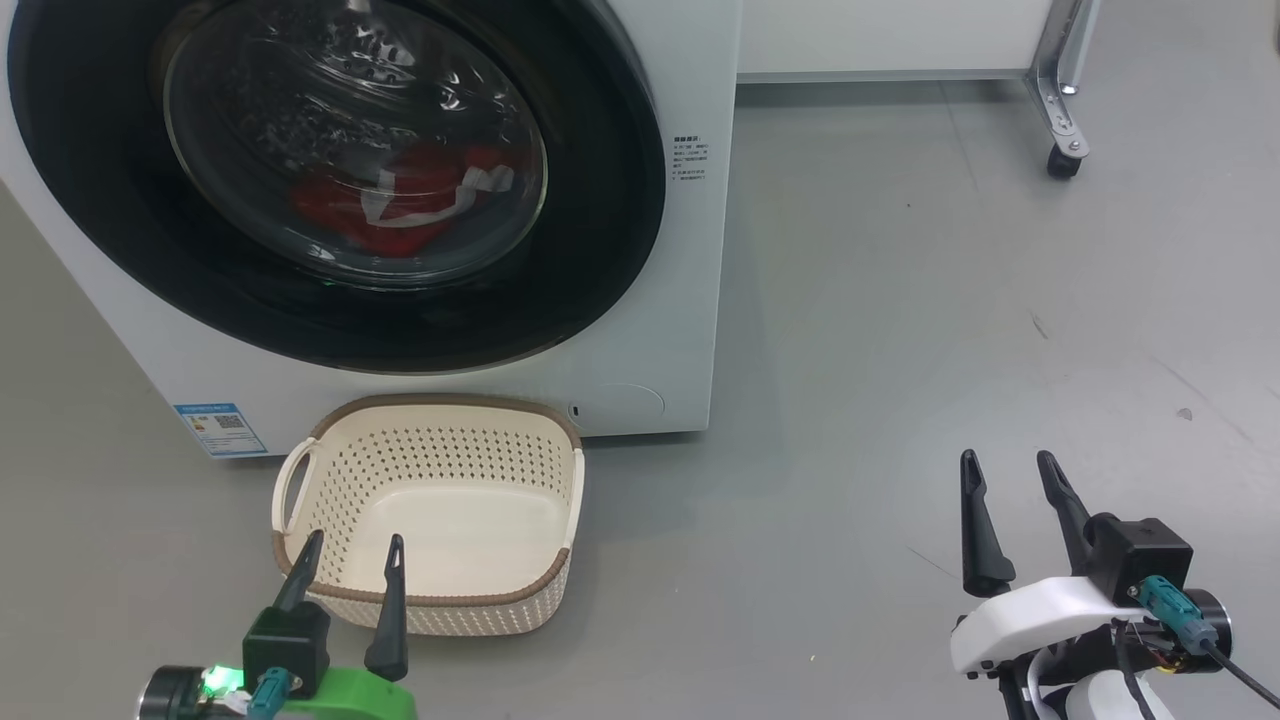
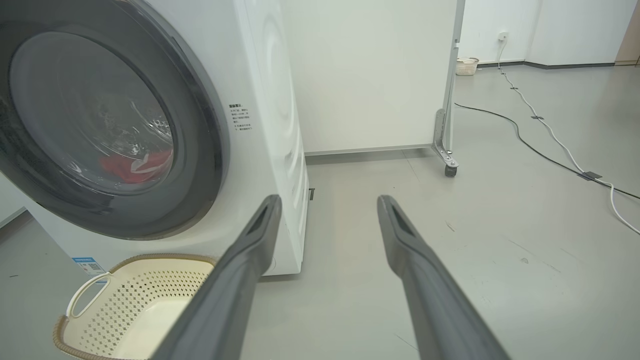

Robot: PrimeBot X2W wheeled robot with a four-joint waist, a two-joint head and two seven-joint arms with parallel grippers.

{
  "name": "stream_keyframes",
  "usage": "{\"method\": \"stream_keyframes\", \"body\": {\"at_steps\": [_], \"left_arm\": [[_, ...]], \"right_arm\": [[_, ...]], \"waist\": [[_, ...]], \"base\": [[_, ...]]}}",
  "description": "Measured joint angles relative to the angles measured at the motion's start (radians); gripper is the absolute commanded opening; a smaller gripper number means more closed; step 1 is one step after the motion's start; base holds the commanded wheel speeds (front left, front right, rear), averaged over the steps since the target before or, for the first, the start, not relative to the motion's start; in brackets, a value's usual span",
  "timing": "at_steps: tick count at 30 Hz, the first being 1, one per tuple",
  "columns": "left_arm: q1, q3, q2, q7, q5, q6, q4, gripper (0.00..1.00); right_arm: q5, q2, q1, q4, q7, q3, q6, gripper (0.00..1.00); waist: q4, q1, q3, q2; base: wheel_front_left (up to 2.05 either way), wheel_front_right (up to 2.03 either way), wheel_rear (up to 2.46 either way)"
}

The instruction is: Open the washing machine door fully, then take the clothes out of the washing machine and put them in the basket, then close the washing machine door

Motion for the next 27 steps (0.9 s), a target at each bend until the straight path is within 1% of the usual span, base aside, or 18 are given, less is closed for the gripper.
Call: {"method": "stream_keyframes", "body": {"at_steps": [5,27], "left_arm": [[-0.002,0.000,-0.002,0.000,0.000,0.007,0.004,1.00],[-0.008,-0.003,-0.002,0.000,-0.001,0.008,0.019,1.00]], "right_arm": [[0.000,0.001,0.000,0.004,0.000,0.000,0.000,1.00],[0.017,0.003,-0.003,0.015,-0.002,-0.002,0.000,1.00]], "waist": [[0.003,0.0000,0.000,0.0000],[0.006,0.0000,-0.001,0.0000]], "base": [[0.00,0.00,0.00],[0.00,0.00,0.00]]}}
